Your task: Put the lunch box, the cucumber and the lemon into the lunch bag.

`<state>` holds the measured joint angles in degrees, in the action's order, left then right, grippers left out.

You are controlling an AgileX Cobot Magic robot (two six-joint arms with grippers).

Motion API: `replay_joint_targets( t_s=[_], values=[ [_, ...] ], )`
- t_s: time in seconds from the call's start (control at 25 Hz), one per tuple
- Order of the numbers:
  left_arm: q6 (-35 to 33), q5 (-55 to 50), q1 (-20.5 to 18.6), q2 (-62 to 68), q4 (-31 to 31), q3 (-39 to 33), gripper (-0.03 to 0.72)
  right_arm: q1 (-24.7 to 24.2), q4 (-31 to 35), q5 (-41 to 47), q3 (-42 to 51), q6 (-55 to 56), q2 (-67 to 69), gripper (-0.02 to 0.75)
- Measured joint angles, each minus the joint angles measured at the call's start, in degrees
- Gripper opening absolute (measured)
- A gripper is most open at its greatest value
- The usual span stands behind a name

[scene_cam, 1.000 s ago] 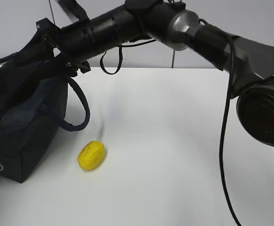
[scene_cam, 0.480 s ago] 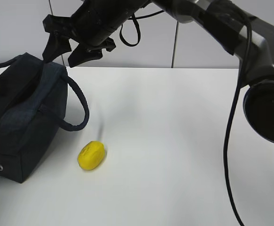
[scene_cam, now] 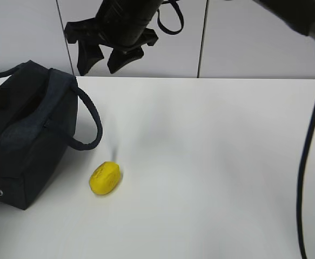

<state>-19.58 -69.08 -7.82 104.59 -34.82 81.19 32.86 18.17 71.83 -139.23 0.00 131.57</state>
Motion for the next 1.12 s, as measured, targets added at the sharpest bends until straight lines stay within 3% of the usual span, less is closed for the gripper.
replay_joint_targets(
  t_s=[0.36, 0.52, 0.76, 1.12],
  values=[
    [0.0, 0.0, 0.0, 0.0, 0.3, 0.0, 0.02, 0.0, -1.7, 0.0, 20.5, 0.0, -12.9, 0.476],
    [0.5, 0.6, 0.0, 0.0, 4.2, 0.0, 0.02, 0.0, -1.7, 0.0, 26.5, 0.0, -14.5, 0.476],
    [5.0, 2.1, 0.0, 0.0, 13.7, 0.0, 0.02, 0.0, -1.7, -0.1, 28.1, 0.0, -14.5, 0.475],
    [5.7, 2.4, 0.0, 0.0, 15.9, 0.3, 0.02, 0.0, -1.5, -0.3, 28.1, 4.7, -11.7, 0.475]
  ],
)
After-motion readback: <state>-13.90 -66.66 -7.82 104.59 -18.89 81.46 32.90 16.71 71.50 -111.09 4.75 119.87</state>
